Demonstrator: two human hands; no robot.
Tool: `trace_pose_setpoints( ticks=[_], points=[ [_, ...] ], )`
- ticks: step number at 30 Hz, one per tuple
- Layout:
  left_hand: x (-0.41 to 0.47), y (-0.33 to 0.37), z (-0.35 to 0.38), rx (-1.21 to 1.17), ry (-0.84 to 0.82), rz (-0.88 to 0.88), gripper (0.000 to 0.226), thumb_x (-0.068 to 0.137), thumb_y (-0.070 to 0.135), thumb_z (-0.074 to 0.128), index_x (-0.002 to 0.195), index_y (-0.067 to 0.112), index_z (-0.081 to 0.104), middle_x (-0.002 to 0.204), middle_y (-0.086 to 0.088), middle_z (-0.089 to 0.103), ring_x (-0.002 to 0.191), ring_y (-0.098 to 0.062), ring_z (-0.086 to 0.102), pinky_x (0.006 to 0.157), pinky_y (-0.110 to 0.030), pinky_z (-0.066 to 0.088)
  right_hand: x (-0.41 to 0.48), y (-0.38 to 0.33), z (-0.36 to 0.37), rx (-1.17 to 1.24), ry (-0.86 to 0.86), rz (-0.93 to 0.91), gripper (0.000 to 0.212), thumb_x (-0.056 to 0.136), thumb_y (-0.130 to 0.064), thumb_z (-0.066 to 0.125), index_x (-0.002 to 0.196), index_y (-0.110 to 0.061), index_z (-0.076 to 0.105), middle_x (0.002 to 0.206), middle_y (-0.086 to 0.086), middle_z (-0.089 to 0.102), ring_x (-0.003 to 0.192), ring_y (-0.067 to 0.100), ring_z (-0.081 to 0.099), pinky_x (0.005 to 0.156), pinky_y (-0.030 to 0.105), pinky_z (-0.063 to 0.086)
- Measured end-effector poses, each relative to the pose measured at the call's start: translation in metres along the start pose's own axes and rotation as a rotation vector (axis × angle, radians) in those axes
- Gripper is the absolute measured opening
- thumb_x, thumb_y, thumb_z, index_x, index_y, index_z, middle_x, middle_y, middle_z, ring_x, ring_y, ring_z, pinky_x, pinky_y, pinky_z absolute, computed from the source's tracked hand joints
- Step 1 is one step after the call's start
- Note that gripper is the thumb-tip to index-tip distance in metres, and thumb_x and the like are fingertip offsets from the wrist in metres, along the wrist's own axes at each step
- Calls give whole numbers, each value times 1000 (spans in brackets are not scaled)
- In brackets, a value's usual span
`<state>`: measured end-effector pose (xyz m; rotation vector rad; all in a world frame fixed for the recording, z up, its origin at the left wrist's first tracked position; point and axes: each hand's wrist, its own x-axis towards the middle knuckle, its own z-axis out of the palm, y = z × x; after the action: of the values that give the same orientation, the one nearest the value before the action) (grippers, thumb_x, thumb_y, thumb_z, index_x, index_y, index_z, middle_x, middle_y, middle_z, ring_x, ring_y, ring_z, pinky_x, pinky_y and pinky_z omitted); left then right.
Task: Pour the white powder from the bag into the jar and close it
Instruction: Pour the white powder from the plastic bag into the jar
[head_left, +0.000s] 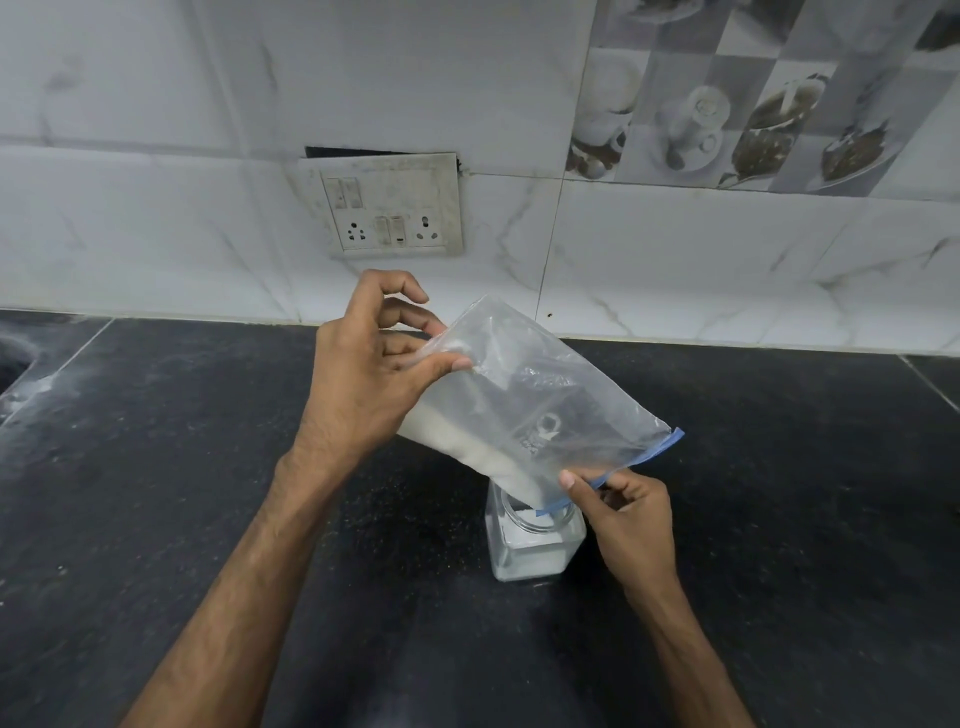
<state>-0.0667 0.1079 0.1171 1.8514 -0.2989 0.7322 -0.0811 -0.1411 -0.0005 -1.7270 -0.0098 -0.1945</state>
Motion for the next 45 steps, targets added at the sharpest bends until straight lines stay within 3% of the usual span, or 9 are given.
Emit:
trace_pose_setpoints(
  ticks=[6, 8, 13, 19, 24, 29, 37, 41, 45],
  points=[
    [-3, -7, 2, 118, -9, 99, 25, 80, 19, 83, 89, 16, 61, 76, 0, 71, 66, -3, 67, 60, -11, 53, 4, 0, -5, -54, 14, -2, 10, 80, -19, 82, 72, -13, 80, 72, 25, 72, 59, 31, 60, 64, 46, 55],
    [-3, -8, 2, 163, -31, 127, 15, 81, 14, 83, 84, 6, 71, 73, -2, 71, 57, -1, 59, 54, -12, 48, 5, 2, -4, -80, 20, -8, 14, 79, -20, 83, 74, -8, 79, 75, 27, 72, 63, 39, 61, 65, 45, 55],
    [-3, -3, 0, 146, 3, 99, 25, 75, 15, 87, 97, 6, 78, 90, 0, 77, 81, -12, 76, 77, -30, 62, 1, 3, 0, -69, 23, 2, 9, 80, -16, 82, 74, -10, 80, 77, 26, 73, 77, 47, 65, 69, 46, 56],
    [-4, -1, 0, 173, 9, 99, 31, 72, 19, 88, 98, 7, 78, 93, -1, 77, 83, -13, 75, 77, -33, 63, 1, 3, -1, -70, 24, 10, 22, 79, -16, 83, 73, 3, 75, 74, 16, 76, 79, 43, 69, 73, 50, 57],
    [-5, -2, 1, 204, 15, 110, 28, 76, 16, 87, 100, 6, 78, 96, 3, 75, 88, -2, 72, 81, -14, 57, 0, 3, -3, -66, 20, 4, 21, 80, -17, 82, 70, 1, 75, 72, 22, 74, 74, 44, 69, 71, 50, 56],
    [-7, -7, 1, 217, 11, 140, 25, 81, -1, 81, 105, 3, 76, 101, 4, 73, 94, 11, 67, 85, -13, 55, -1, 4, 0, -64, -22, 15, 25, 79, -13, 83, 64, 3, 71, 64, -1, 75, 61, 2, 66, 58, 17, 50],
    [-9, -6, 0, 220, 8, 155, 27, 81, -7, 78, 107, 1, 75, 103, 4, 72, 96, 4, 69, 86, -15, 56, 0, 4, -2, -75, 10, 9, 19, 79, -15, 82, 71, 1, 76, 74, 15, 76, 78, 37, 71, 73, 44, 57],
    [-8, -4, -1, 226, -15, 152, 24, 82, -5, 79, 104, 4, 77, 101, 3, 73, 93, -5, 71, 85, -17, 57, -1, 5, -4, -66, 11, 26, 19, 79, -16, 82, 72, 1, 76, 74, 17, 76, 78, 39, 70, 73, 44, 57],
    [-9, -5, -2, 184, -10, 99, 17, 80, -8, 79, 93, 3, 76, 93, 8, 72, 91, -8, 71, 83, -16, 57, -2, 5, -5, -68, 3, 17, 15, 78, -14, 83, 67, -6, 77, 74, 5, 79, 72, 24, 74, 65, 30, 56]
  ],
)
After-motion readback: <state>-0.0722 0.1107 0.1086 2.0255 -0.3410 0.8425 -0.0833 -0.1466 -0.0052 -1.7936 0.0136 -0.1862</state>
